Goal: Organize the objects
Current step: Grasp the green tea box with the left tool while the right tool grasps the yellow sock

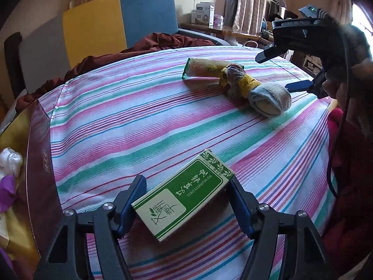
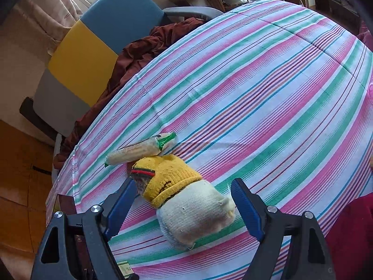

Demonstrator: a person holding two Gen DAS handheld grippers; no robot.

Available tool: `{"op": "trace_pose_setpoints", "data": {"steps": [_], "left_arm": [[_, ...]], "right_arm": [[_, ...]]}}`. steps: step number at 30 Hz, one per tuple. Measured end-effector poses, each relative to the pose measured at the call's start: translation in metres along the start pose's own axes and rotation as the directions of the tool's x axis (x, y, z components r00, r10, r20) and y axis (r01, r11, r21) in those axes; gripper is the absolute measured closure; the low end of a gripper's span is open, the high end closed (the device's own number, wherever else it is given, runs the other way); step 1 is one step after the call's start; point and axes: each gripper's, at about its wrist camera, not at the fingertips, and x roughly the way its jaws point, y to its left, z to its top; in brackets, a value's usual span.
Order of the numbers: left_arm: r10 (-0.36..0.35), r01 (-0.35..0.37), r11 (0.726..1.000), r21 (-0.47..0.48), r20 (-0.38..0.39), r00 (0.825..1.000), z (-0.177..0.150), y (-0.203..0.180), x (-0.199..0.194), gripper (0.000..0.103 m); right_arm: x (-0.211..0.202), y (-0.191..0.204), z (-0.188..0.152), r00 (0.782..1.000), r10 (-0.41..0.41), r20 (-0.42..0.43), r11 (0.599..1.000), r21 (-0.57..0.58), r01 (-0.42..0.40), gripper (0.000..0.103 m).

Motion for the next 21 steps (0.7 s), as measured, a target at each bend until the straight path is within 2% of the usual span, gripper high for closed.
{"op": "trace_pose_setpoints", "data": {"steps": [8, 15, 18, 21], "left_arm": [[-0.015, 0.014, 1.000, 0.017, 0.060, 0.998, -0.004, 0.005, 0.005, 0.032], [-0.017, 0.015, 1.000, 0.019, 0.078, 0.997, -0.004, 0.005, 0.007, 0.032], [-0.019, 0.017, 1.000, 0.017, 0.081, 0.997, -0.005, 0.006, 0.006, 0.032], [-0.018, 0.017, 1.000, 0.018, 0.082, 0.996, -0.005, 0.006, 0.007, 0.032]], "right_arm": [[0.005, 0.001, 0.000, 1.000, -0.025, -0.015, 1.000, -0.007, 0.025, 0.019], [0.002, 0.007, -0.002, 1.000, -0.025, 0.003, 0.999, -0.030, 0.025, 0.019], [0.001, 0.016, -0.003, 0.999, -0.033, 0.010, 0.996, -0.078, 0.033, 0.019], [0.007, 0.038, -0.003, 0.997, -0.074, 0.010, 0.979, -0.192, 0.074, 0.019]]}}
